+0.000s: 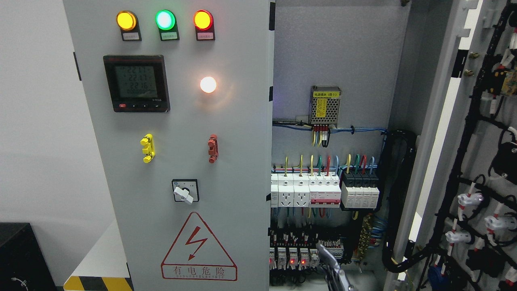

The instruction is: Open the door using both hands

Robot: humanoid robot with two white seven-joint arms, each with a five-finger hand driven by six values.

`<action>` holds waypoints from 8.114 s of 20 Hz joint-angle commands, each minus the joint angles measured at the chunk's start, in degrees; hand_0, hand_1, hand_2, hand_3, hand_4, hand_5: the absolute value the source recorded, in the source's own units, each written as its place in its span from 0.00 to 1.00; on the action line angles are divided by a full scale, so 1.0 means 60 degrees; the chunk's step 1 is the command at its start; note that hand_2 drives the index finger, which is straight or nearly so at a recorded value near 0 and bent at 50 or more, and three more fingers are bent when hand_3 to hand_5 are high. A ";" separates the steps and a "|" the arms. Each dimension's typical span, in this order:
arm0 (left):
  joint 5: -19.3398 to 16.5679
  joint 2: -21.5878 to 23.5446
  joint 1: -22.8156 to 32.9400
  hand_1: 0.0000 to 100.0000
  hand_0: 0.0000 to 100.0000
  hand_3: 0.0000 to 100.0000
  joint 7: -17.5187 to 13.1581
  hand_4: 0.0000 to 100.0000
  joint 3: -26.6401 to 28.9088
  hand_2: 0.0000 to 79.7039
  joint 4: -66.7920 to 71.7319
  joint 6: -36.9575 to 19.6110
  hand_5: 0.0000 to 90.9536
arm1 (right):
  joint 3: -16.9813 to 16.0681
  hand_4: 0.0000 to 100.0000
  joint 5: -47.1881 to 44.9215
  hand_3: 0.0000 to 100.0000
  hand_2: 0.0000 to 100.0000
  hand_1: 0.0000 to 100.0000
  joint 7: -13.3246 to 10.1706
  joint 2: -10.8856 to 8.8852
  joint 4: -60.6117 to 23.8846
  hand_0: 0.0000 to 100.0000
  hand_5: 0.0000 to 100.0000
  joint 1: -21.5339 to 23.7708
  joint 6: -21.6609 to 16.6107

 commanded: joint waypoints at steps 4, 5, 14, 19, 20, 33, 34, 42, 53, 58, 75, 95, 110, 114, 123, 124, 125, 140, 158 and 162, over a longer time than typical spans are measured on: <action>0.0007 -0.0084 0.0146 0.00 0.00 0.00 0.0003 0.00 -0.0213 0.00 0.0036 0.0002 0.00 | -0.1007 0.00 -0.0308 0.00 0.00 0.00 0.0004 0.0522 0.2299 0.00 0.00 -0.3589 0.0791; 0.0007 -0.0084 0.0146 0.00 0.00 0.00 0.0003 0.00 -0.0213 0.00 0.0037 0.0002 0.00 | -0.1139 0.00 -0.0308 0.00 0.00 0.00 0.0018 0.0537 0.2550 0.00 0.00 -0.3795 0.0791; -0.0022 -0.0098 0.0117 0.00 0.00 0.00 0.0003 0.00 -0.0286 0.00 -0.0007 0.0002 0.00 | -0.1169 0.00 -0.2124 0.00 0.00 0.00 0.0077 0.0493 0.3825 0.00 0.00 -0.4807 0.1787; -0.0022 -0.0098 0.0117 0.00 0.00 0.00 0.0003 0.00 -0.0286 0.00 -0.0007 0.0002 0.00 | -0.1111 0.00 -0.2124 0.00 0.00 0.00 0.0106 0.0449 0.4368 0.00 0.00 -0.5027 0.1846; -0.0022 -0.0098 0.0117 0.00 0.00 0.00 0.0003 0.00 -0.0286 0.00 -0.0007 0.0002 0.00 | -0.1096 0.00 -0.2124 0.00 0.00 0.00 0.0121 0.0435 0.4383 0.00 0.00 -0.5013 0.1846; -0.0022 -0.0098 0.0117 0.00 0.00 0.00 0.0002 0.00 -0.0286 0.00 -0.0007 0.0002 0.00 | -0.1067 0.00 -0.2344 0.00 0.00 0.00 0.1307 0.0024 0.4310 0.00 0.00 -0.5086 0.1845; -0.0022 -0.0098 0.0117 0.00 0.00 0.00 0.0003 0.00 -0.0286 0.00 -0.0007 0.0002 0.00 | -0.1067 0.00 -0.2344 0.00 0.00 0.00 0.1380 0.0024 0.4325 0.00 0.00 -0.5158 0.1860; -0.0022 -0.0098 0.0117 0.00 0.00 0.00 -0.0012 0.00 -0.0286 0.00 -0.0007 0.0002 0.00 | -0.1154 0.00 -0.3163 0.00 0.00 0.00 0.2186 0.0024 0.4383 0.00 0.00 -0.5496 0.2548; -0.0022 -0.0098 0.0117 0.00 0.00 0.00 0.0003 0.00 -0.0286 0.00 -0.0007 0.0002 0.00 | -0.1184 0.00 -0.3911 0.00 0.00 0.00 0.2845 0.0010 0.4661 0.00 0.00 -0.5891 0.2973; -0.0022 -0.0098 0.0117 0.00 0.00 0.00 0.0003 0.00 -0.0286 0.00 -0.0007 0.0002 0.00 | -0.1199 0.00 -0.3984 0.00 0.00 0.00 0.3122 -0.0151 0.4954 0.00 0.00 -0.6096 0.3003; -0.0022 -0.0098 0.0117 0.00 0.00 0.00 0.0003 0.00 -0.0286 0.00 -0.0007 0.0002 0.00 | -0.1345 0.00 -0.4058 0.00 0.00 0.00 0.5468 -0.0166 0.5687 0.00 0.00 -0.6697 0.3896; -0.0022 -0.0098 0.0117 0.00 0.00 0.00 -0.0012 0.00 -0.0271 0.00 -0.0007 0.0002 0.00 | -0.1697 0.00 -0.4614 0.00 0.00 0.00 0.6478 -0.0093 0.6229 0.00 0.00 -0.7005 0.3955; -0.0022 -0.0098 0.0117 0.00 0.00 0.00 -0.0012 0.00 -0.0271 0.00 -0.0007 0.0002 0.00 | -0.1726 0.00 -0.4614 0.00 0.00 0.00 0.7239 -0.0122 0.6229 0.00 0.00 -0.7093 0.3940; -0.0022 -0.0098 0.0117 0.00 0.00 0.00 0.0003 0.00 -0.0286 0.00 -0.0007 0.0002 0.00 | -0.1726 0.00 -0.4614 0.00 0.00 0.00 0.7401 -0.0108 0.6229 0.00 0.00 -0.7181 0.3955; -0.0022 -0.0098 0.0117 0.00 0.00 0.00 0.0003 0.00 -0.0286 0.00 -0.0007 0.0002 0.00 | -0.1726 0.00 -0.4600 0.00 0.00 0.00 0.7475 -0.0108 0.6215 0.00 0.00 -0.7166 0.3955; -0.0022 -0.0098 0.0117 0.00 0.00 0.00 0.0003 0.00 -0.0286 0.00 -0.0007 0.0002 0.00 | -0.1726 0.00 -0.4600 0.00 0.00 0.00 0.7474 -0.0108 0.6185 0.00 0.00 -0.7152 0.3955; -0.0022 -0.0098 0.0117 0.00 0.00 0.00 0.0003 0.00 -0.0286 0.00 -0.0007 0.0002 0.00 | -0.1711 0.00 -0.4614 0.00 0.00 0.00 0.7474 -0.0108 0.6142 0.00 0.00 -0.7122 0.3955; -0.0022 -0.0098 0.0117 0.00 0.00 0.00 -0.0012 0.00 -0.0286 0.00 -0.0007 0.0002 0.00 | 0.0719 0.00 -0.5682 0.00 0.00 0.00 0.7708 -0.0152 0.3828 0.00 0.00 -0.5116 0.3955; -0.0022 -0.0098 0.0117 0.00 0.00 0.00 0.0002 0.00 -0.0286 0.00 -0.0007 0.0002 0.00 | 0.1876 0.00 -0.5918 0.00 0.00 0.00 0.7767 -0.0152 0.2450 0.00 0.00 -0.3387 0.3984; -0.0022 -0.0098 0.0117 0.00 0.00 0.00 0.0003 0.00 -0.0271 0.00 -0.0007 0.0002 0.00 | 0.2023 0.00 -0.5918 0.00 0.00 0.00 0.7753 -0.0166 0.2376 0.00 0.00 -0.3387 0.3984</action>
